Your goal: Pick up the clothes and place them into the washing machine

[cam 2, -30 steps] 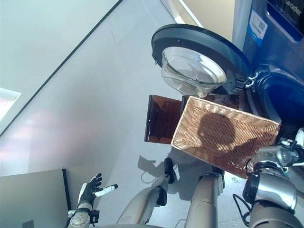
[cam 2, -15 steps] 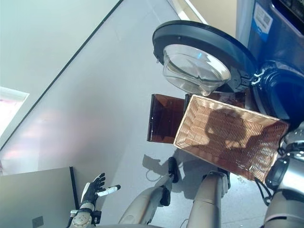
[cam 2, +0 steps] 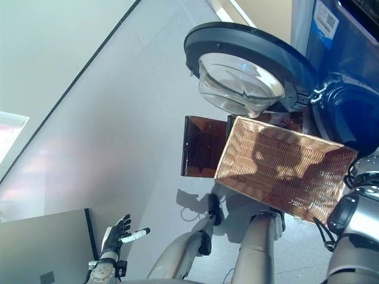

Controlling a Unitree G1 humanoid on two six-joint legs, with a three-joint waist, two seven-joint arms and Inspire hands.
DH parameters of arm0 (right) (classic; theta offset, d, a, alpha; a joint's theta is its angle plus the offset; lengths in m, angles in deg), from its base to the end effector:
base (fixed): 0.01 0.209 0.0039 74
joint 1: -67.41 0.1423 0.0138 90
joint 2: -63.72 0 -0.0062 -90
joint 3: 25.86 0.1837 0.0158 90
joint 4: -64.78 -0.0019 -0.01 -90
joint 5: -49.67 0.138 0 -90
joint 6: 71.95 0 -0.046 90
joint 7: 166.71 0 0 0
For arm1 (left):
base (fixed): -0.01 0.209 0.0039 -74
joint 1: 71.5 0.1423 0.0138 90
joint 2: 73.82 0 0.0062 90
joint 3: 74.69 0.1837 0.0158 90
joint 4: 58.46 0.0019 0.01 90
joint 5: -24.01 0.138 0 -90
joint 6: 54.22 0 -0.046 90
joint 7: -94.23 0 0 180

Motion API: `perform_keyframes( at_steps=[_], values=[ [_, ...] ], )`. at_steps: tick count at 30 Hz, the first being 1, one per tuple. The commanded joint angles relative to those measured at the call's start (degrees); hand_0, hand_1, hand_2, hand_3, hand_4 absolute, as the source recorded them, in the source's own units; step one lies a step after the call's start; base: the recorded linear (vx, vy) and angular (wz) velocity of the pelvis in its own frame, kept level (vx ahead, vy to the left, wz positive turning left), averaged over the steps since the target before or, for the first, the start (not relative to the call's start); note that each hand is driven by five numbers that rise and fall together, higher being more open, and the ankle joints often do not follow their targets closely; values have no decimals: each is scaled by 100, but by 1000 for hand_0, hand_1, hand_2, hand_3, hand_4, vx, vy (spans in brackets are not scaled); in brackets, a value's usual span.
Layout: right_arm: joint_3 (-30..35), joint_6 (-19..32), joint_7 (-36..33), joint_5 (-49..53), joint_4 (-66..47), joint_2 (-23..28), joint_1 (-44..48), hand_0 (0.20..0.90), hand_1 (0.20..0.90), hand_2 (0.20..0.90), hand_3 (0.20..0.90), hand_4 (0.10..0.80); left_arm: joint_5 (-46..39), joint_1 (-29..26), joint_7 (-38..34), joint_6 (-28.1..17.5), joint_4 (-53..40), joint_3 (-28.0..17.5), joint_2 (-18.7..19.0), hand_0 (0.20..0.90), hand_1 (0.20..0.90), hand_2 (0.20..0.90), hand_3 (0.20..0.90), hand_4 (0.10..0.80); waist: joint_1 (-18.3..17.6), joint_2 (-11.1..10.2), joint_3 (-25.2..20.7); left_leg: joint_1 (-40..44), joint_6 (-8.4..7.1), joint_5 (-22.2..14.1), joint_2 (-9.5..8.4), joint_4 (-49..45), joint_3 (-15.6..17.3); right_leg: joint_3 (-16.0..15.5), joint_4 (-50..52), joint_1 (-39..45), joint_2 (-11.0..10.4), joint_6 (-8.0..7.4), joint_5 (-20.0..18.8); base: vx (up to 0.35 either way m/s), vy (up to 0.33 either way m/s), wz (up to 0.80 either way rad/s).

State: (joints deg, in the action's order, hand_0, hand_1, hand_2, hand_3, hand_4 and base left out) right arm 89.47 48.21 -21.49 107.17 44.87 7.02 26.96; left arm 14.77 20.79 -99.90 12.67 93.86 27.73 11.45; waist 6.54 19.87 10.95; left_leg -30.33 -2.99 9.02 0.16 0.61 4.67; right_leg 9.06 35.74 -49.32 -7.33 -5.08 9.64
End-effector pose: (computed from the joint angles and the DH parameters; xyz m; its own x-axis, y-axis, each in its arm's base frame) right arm 0.2525 -0.4050 0.1893 0.0514 -0.9877 -0.1475 0.6354 -0.0816 0.7679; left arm 0.0948 0.1963 -0.1043 0.7343 0.2710 -0.6223 -0.1155 0.9534 0.2789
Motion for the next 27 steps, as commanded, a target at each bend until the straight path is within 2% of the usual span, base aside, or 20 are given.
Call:
perform_keyframes(
  at_steps=[1,10,11,12,13,15,18,22,27],
  values=[
    [-330,491,376,-231,-608,295,-380,900,900,900,900,800,-255,61,-353,-211,364,-349,400,900,900,900,900,800,-11,-134,-397,-148,-10,-51,-120,-28,34,-84,-1292,480,131,307,-686,0,0,0],
    [-380,167,721,16,-12,487,-342,900,900,900,900,800,-199,79,-267,-173,322,-470,517,900,900,900,900,800,49,-184,-424,-186,-13,-39,-139,-67,9,-98,-1276,491,108,319,-688,-18,16,4],
    [-571,-87,636,-445,39,558,-371,900,900,900,900,800,-149,93,-263,-184,339,-509,574,900,900,900,900,800,38,-210,-406,-164,-13,-61,-151,-72,4,-108,-1267,514,82,315,-655,0,0,0],
    [-579,-105,607,-476,27,559,-350,900,900,900,900,800,-145,90,-265,-185,336,-518,565,900,900,900,900,800,40,-200,-401,-190,-12,-30,-140,-74,8,-106,-1278,491,95,318,-704,-46,17,4],
    [-1021,-632,437,-1620,362,811,-460,900,900,900,900,800,-68,78,-227,-182,323,-550,663,900,900,900,900,800,67,-260,-380,-179,-12,-33,-147,-74,-3,-118,-1272,507,74,319,-692,-83,6,1],
    [-1637,-1113,192,-2910,410,1019,-419,900,900,900,900,800,-19,122,-201,-234,244,-619,721,900,900,900,900,800,63,-264,-320,-200,-11,0,-149,-66,-7,-119,-1289,483,83,326,-739,-77,8,2],
    [-2360,-1636,-67,-4174,807,1243,-241,900,900,900,900,800,166,136,-204,-242,70,-708,842,900,900,900,900,800,95,-272,-295,-240,-11,41,-139,-57,-28,-131,-1304,473,99,338,-775,-53,2,1],
    [-2817,-1972,-116,-4920,1049,1277,-116,900,900,900,900,800,270,167,-233,-212,-11,-805,942,900,900,900,900,800,133,-309,-311,-319,-6,87,-124,-60,-45,-119,-1344,435,149,351,-857,-19,-3,-2],
    [-3298,-2107,24,-5538,983,1160,-76,900,900,900,900,800,305,224,-196,-212,14,-842,894,900,900,900,900,800,148,-348,-342,-339,3,101,-105,-53,-34,-110,-1389,421,175,344,-905,-8,6,-5]
  ],
)
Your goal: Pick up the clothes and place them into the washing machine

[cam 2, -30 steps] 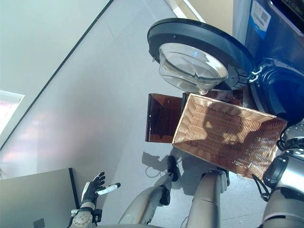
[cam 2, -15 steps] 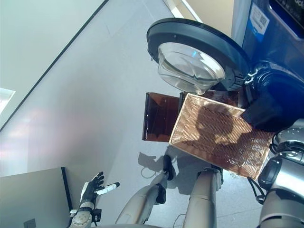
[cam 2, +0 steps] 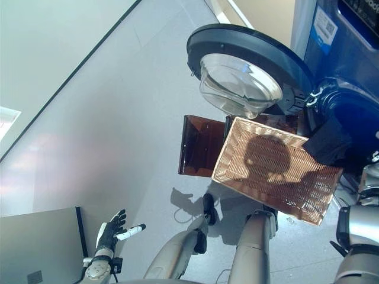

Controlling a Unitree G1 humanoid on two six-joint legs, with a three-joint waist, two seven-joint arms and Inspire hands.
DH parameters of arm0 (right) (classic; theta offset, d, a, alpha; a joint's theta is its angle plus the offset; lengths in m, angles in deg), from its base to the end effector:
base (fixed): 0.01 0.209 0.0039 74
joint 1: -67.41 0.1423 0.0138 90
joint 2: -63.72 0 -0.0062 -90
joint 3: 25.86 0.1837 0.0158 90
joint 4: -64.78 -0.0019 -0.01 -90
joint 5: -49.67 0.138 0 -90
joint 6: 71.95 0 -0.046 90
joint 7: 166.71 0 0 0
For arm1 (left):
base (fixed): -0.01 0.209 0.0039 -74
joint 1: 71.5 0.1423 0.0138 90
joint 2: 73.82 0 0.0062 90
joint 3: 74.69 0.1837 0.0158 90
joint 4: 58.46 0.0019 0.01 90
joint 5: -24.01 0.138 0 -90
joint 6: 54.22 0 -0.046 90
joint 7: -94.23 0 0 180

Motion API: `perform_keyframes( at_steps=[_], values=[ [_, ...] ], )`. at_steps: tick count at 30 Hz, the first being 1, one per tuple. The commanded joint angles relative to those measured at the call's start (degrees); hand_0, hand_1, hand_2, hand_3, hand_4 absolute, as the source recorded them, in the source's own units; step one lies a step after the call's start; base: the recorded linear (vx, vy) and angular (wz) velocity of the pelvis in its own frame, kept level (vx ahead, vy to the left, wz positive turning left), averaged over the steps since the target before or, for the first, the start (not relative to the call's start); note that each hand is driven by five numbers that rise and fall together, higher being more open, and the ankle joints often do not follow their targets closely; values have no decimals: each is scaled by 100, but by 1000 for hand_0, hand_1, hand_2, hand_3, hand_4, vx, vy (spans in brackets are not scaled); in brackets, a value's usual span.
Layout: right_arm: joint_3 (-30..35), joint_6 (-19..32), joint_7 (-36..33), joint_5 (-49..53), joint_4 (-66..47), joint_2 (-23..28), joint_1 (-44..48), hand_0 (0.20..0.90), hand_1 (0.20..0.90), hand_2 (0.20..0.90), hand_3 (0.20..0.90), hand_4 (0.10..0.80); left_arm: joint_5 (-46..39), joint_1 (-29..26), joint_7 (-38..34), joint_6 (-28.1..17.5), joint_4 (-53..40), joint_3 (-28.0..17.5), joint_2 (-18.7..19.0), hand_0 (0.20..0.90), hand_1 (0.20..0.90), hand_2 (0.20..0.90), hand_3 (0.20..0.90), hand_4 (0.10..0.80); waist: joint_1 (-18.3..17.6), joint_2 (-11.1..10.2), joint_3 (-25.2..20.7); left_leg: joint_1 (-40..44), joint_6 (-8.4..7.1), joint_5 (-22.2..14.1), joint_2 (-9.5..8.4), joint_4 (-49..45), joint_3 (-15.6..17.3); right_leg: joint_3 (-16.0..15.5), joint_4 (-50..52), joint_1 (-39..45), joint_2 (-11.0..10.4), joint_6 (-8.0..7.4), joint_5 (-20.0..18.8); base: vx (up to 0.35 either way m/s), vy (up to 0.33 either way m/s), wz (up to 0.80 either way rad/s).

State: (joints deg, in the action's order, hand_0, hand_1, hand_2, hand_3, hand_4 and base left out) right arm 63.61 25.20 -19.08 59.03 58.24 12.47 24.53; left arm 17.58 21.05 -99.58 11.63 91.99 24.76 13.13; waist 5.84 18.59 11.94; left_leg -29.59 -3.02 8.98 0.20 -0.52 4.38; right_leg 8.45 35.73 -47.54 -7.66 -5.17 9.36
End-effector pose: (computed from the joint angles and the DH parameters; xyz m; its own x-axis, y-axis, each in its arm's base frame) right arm 0.2417 -0.4125 0.1437 0.3049 -0.9418 0.1418 0.8400 0.1957 -0.5060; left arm 0.0996 0.2091 -0.0987 0.7659 0.2911 -0.5733 -0.1241 0.9418 0.3125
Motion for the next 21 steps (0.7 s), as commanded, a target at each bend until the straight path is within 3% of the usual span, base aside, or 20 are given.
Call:
perform_keyframes(
  at_steps=[1,4,8,10,12,21],
  values=[
    [-889,205,-145,-1030,-533,543,81,900,900,900,900,800,5,188,-220,-112,236,-564,699,900,900,900,900,800,194,-224,-413,-386,7,96,-118,58,-9,-48,-1384,268,199,347,-858,-19,13,-7],
    [-1301,34,-137,-2201,-1143,473,-395,900,900,900,900,800,19,249,-168,-177,194,-654,644,900,900,900,900,800,178,-239,-405,-425,12,107,-97,47,5,-24,-1407,234,224,342,-900,-17,6,-6],
    [-1065,13,-169,-2640,-1752,291,-926,900,900,900,900,800,24,247,-152,-222,252,-709,602,900,900,900,900,800,145,-253,-412,-473,24,109,-91,30,-1,-1,-1424,206,239,338,-921,-1,2,-2],
    [-885,142,-78,-2403,-1894,181,-1059,900,900,900,900,800,19,225,-160,-225,241,-701,596,900,900,900,900,800,130,-261,-403,-472,26,109,-91,20,-2,5,-1425,209,243,336,-921,0,0,0],
    [-350,517,121,-1478,-2417,-285,-1545,900,900,900,900,800,-74,196,-218,-243,273,-708,573,900,900,900,900,800,79,-332,-387,-473,34,102,-77,9,31,6,-1446,219,245,335,-928,2,-17,-6],
    [358,1347,302,-586,-4077,-1619,-3006,900,900,900,900,800,-316,272,-240,-388,364,-707,508,900,900,900,900,800,-96,-401,-360,-447,71,49,-64,-10,103,32,-1499,221,267,322,-931,12,5,-6]
  ],
)
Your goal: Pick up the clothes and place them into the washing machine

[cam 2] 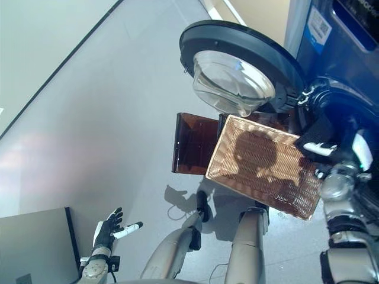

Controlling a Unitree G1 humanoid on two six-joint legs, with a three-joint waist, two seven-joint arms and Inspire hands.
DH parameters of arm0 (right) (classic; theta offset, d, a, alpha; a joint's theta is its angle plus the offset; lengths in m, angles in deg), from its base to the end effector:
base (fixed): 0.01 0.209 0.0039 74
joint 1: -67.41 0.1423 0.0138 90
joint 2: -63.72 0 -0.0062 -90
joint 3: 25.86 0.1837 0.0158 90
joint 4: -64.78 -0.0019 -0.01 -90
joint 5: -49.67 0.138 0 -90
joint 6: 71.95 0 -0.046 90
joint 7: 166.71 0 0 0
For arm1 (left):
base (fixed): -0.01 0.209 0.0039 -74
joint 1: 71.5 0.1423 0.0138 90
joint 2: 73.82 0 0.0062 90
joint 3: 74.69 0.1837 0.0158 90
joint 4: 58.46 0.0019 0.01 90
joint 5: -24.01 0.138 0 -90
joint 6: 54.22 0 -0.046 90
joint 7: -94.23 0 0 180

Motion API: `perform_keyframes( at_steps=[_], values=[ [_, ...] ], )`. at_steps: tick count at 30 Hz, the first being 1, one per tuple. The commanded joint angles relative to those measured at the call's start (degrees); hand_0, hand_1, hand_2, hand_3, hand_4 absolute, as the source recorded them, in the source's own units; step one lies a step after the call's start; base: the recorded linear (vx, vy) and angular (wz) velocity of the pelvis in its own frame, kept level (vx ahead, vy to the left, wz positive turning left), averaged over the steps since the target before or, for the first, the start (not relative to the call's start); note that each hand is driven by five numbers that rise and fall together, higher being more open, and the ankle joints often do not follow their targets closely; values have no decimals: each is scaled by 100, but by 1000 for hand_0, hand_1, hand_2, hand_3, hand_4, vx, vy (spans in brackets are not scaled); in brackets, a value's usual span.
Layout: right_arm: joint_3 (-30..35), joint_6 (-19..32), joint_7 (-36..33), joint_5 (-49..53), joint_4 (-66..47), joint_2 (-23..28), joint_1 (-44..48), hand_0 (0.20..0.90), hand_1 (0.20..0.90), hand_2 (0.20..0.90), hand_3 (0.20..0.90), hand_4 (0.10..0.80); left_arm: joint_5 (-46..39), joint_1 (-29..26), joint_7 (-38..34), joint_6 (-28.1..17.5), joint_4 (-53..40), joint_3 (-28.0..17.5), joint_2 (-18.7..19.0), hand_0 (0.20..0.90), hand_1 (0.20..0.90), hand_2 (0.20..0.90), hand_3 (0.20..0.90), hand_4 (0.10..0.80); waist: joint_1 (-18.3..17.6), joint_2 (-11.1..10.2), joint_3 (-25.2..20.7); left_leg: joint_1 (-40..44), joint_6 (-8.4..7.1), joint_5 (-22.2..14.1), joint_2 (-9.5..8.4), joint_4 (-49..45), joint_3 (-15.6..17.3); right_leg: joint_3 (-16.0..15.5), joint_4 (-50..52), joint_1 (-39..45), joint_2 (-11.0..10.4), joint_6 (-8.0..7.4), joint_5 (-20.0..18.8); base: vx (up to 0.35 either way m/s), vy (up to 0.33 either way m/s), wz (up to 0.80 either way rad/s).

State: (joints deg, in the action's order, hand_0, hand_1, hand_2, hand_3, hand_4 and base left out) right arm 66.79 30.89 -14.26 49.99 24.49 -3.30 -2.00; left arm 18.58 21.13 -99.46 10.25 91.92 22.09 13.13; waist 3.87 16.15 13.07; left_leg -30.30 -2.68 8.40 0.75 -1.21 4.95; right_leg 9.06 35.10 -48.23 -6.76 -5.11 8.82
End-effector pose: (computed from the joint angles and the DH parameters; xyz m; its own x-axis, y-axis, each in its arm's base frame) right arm 0.2368 -0.3365 0.0569 0.7462 -0.6493 0.1470 0.5958 0.5527 -0.5827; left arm 0.1005 0.2137 -0.0968 0.7761 0.3140 -0.5469 -0.1567 0.9360 0.3150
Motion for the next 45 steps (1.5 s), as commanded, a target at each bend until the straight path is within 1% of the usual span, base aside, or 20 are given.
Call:
perform_keyframes(
  at_steps=[1,3,5,6,7,9,11,12,14,19,20,24,26,28,29,32,34,35,39,45],
  values=[
    [36,823,-129,332,-810,-140,-488,900,900,900,900,800,-413,265,-256,-263,394,-436,511,900,900,900,900,800,92,-160,-479,-374,38,104,-114,56,55,-27,-1431,290,177,317,-875,5,7,-6],
    [-19,986,129,531,-1214,-377,-818,900,900,900,900,800,-458,289,-262,-278,360,-454,492,900,900,900,900,800,30,-171,-448,-342,41,91,-119,50,53,-38,-1414,319,168,316,-852,0,0,0],
    [-38,1116,345,785,-1328,-505,-1039,900,900,900,900,800,-468,323,-235,-292,350,-452,487,900,900,900,900,800,23,-185,-471,-366,38,100,-99,51,68,-35,-1442,293,181,315,-878,5,4,-2],
    [-49,1249,620,1227,-1412,-679,-1117,900,900,900,900,800,-494,345,-230,-296,335,-435,482,900,900,900,900,800,-8,-182,-452,-345,39,94,-106,56,65,-43,-1448,306,169,311,-865,17,18,-3],
    [-14,1310,735,1510,-1487,-801,-1203,900,900,900,900,800,-524,380,-214,-290,294,-431,468,900,900,900,900,800,-18,-181,-453,-346,38,95,-107,62,70,-42,-1461,308,171,309,-867,16,22,-4],
    [40,1526,1220,2504,-1392,-1049,-1214,900,900,900,900,800,-564,375,-177,-270,313,-429,473,900,900,900,900,800,-9,-186,-469,-359,38,99,-91,75,94,-37,-1492,290,182,303,-897,3,5,-2],
    [179,1647,1912,3928,-1036,-1443,-1141,900,900,900,900,800,-578,395,-78,-189,313,-389,432,900,900,900,900,800,-20,-160,-466,-326,30,89,-104,101,92,-60,-1487,316,155,298,-861,0,0,0],
    [179,1650,1921,3936,-1029,-1439,-1135,900,900,900,900,800,-578,392,-78,-188,314,-391,431,900,900,900,900,800,-3,-161,-483,-350,28,98,-94,102,102,-51,-1503,294,167,300,-887,0,0,0],
    [258,1678,2293,4929,-661,-1712,-877,900,900,900,900,800,-581,385,2,-118,309,-361,395,900,900,900,900,800,36,-144,-502,-333,26,87,-104,116,97,-44,-1513,317,156,299,-878,14,10,2],
    [280,1583,2791,6090,-280,-2089,-612,900,900,900,900,800,-673,342,97,-40,373,-377,322,900,900,900,900,800,89,-109,-525,-248,14,59,-128,144,93,-50,-1486,387,127,299,-812,26,16,4],
    [355,1536,2949,6462,-99,-2212,-578,900,900,900,900,800,-670,342,116,-22,383,-358,300,900,900,900,900,800,103,-100,-532,-234,11,54,-131,142,92,-64,-1481,406,117,302,-799,29,14,3],
    [615,1388,3198,7345,592,-2454,-348,900,900,900,900,800,-750,295,157,20,437,-368,232,900,900,900,900,800,180,-62,-539,-200,9,47,-167,172,66,-59,-1498,441,103,301,-769,4,6,1],
    [779,1364,3227,7677,950,-2446,-102,900,900,900,900,800,-804,261,162,20,436,-357,213,900,900,900,900,800,243,-5,-521,-192,4,59,-183,194,57,-57,-1509,447,85,297,-763,3,12,2],
    [962,1411,3142,7861,1226,-2306,201,900,900,900,900,800,-836,227,157,24,417,-303,197,900,900,900,900,800,318,71,-478,-207,-2,108,-191,235,41,-65,-1515,433,78,297,-792,-4,15,2],
    [1009,1415,3090,7894,1317,-2246,328,900,900,900,900,800,-832,226,160,26,388,-271,195,900,900,900,900,800,336,99,-464,-181,-2,96,-210,253,29,-75,-1506,453,54,293,-748,-19,21,7],
    [1088,1432,2976,7980,1493,-2056,713,900,900,900,900,800,-848,185,146,25,337,-169,191,900,900,900,900,800,424,191,-385,-201,-18,177,-212,306,-12,-80,-1465,422,56,293,-790,-16,9,11],
    [1243,1486,2931,8153,1572,-1974,933,900,900,900,900,800,-842,166,139,16,299,-92,184,900,900,900,900,800,467,241,-347,-145,-23,183,-242,361,-33,-111,-1424,455,22,290,-713,0,6,8],
    [1261,1515,2891,8207,1631,-1940,1023,900,900,900,900,800,-836,151,138,18,297,-62,179,900,900,900,900,800,498,265,-338,-173,-27,223,-232,368,-34,-112,-1426,429,36,293,-751,0,2,9],
    [1484,1545,2730,8251,1916,-1591,1315,900,900,900,900,800,-791,185,152,15,224,15,172,900,900,900,900,800,585,366,-355,-193,-34,266,-256,410,-62,-117,-1351,400,21,298,-711,12,3,7],
    [1586,1547,2653,8295,2000,-1217,1617,900,900,900,900,800,-723,189,156,31,182,69,215,900,900,900,900,800,688,422,-416,-186,-44,275,-257,452,-108,-145,-1270,357,9,289,-652,27,-6,4]
  ],
)
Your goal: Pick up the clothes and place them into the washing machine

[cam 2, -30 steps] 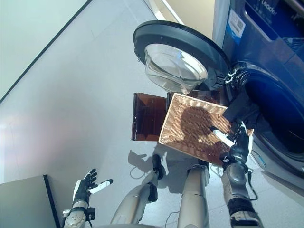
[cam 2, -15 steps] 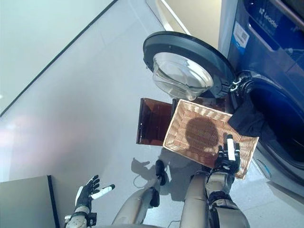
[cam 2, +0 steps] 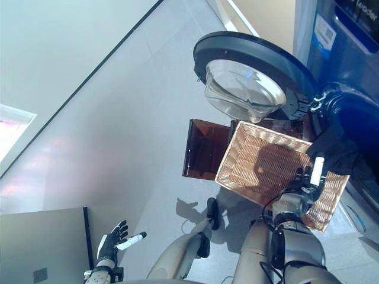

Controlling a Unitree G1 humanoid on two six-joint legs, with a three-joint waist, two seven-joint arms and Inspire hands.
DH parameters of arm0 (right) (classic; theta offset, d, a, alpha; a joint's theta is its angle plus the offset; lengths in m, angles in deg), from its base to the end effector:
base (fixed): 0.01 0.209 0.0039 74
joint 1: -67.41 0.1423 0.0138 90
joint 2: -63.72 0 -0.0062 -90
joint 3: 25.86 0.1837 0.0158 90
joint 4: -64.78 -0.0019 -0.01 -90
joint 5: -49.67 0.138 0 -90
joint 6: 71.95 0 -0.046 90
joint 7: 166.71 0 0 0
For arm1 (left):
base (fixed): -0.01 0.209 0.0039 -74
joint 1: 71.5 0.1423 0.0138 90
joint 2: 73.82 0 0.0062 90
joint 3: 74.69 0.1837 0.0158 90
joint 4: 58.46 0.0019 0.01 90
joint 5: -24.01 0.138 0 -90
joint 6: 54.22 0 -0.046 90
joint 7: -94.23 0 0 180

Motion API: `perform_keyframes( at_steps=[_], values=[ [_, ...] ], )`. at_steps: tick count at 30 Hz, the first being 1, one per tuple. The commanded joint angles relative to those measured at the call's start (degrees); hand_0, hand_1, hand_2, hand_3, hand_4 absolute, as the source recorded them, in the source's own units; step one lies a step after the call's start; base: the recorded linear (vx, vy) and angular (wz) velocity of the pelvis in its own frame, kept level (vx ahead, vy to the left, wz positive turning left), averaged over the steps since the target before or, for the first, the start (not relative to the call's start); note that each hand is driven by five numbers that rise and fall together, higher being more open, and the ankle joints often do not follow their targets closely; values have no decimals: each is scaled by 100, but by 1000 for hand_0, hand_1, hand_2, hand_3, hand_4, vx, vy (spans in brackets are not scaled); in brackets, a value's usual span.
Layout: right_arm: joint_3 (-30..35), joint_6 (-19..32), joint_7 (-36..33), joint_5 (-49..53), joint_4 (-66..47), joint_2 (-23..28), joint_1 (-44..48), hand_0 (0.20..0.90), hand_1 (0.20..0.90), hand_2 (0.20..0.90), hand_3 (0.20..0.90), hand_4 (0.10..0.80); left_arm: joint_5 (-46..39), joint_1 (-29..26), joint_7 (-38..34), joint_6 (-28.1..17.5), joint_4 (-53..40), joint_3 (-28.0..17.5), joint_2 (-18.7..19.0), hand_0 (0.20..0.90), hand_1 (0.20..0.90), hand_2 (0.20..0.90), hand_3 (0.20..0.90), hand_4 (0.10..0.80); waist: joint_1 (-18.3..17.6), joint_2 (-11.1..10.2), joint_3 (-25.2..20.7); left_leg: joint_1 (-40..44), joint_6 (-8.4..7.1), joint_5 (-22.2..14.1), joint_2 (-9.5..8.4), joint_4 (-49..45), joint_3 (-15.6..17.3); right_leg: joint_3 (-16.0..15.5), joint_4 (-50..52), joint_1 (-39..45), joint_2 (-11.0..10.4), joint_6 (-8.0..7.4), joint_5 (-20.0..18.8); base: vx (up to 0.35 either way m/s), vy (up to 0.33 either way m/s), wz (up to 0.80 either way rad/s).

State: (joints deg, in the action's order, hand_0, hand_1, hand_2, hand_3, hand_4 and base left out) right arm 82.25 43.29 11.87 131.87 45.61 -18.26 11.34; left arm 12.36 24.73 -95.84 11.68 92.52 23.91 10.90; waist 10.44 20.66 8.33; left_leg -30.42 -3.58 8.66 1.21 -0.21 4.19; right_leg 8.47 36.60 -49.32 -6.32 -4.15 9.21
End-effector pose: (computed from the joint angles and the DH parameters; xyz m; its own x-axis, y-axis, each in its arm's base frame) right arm 0.2526 -0.3030 0.0192 0.5759 -0.7424 -0.3423 0.5950 0.0934 0.7983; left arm 0.0755 0.2014 -0.1066 0.7067 0.2711 -0.6535 -0.1746 0.9619 0.2103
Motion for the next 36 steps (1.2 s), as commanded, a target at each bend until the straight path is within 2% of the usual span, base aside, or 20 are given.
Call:
perform_keyframes(
  at_steps=[1,7,14,15,16,17,18,29,36],
  values=[
    [59,321,35,130,-98,336,323,900,900,900,900,800,-90,-174,-202,-113,87,-100,442,900,900,900,900,800,44,-27,56,-178,45,251,-302,356,-36,-89,-1419,459,-32,193,-685,17,-14,4],
    [146,396,-69,210,24,470,472,900,900,900,900,800,-81,-200,-224,-117,35,-33,431,900,900,900,900,800,97,6,66,-216,43,265,-300,376,-63,-70,-1360,384,-22,194,-655,4,-5,2],
    [395,497,-425,142,283,915,697,900,900,900,900,800,13,-159,-256,-118,-14,-16,486,900,900,900,900,800,172,140,5,-225,47,265,-349,397,-71,-29,-1223,314,-64,187,-568,27,13,4],
    [394,504,-443,125,272,981,734,840,840,840,840,757,24,-155,-265,-124,-36,-22,499,900,900,900,900,800,186,151,-10,-225,46,264,-356,406,-77,-23,-1207,308,-70,186,-559,19,6,3],
    [387,515,-459,108,247,1046,778,617,617,617,617,598,30,-147,-267,-127,-50,-26,511,900,900,900,900,800,196,149,-25,-223,45,263,-362,414,-81,-25,-1201,304,-75,186,-552,31,10,4],
    [368,519,-487,86,231,1140,849,499,499,499,499,514,33,-147,-266,-128,-55,-36,522,900,900,900,900,800,208,155,-42,-218,45,264,-367,424,-85,-30,-1190,300,-78,188,-541,31,6,2],
    [338,528,-489,65,189,1219,903,200,200,200,200,300,32,-148,-261,-126,-68,-43,535,900,900,900,900,800,215,148,-55,-212,46,263,-371,431,-93,-30,-1180,297,-77,188,-539,0,0,0],
    [-16,743,-470,-273,-466,1813,1225,200,200,200,200,300,-98,-133,-269,-171,11,-105,576,900,900,900,900,800,124,-55,-178,-205,52,230,-341,428,-46,-19,-1130,255,-41,195,-524,11,1,-2],
    [-38,835,-320,-352,-924,1566,892,200,200,200,200,300,-173,-103,-267,-171,82,-306,577,900,900,900,900,800,30,-259,-211,-134,53,145,-298,336,-44,-79,-1147,384,-24,200,-491,0,0,0]
  ],
)
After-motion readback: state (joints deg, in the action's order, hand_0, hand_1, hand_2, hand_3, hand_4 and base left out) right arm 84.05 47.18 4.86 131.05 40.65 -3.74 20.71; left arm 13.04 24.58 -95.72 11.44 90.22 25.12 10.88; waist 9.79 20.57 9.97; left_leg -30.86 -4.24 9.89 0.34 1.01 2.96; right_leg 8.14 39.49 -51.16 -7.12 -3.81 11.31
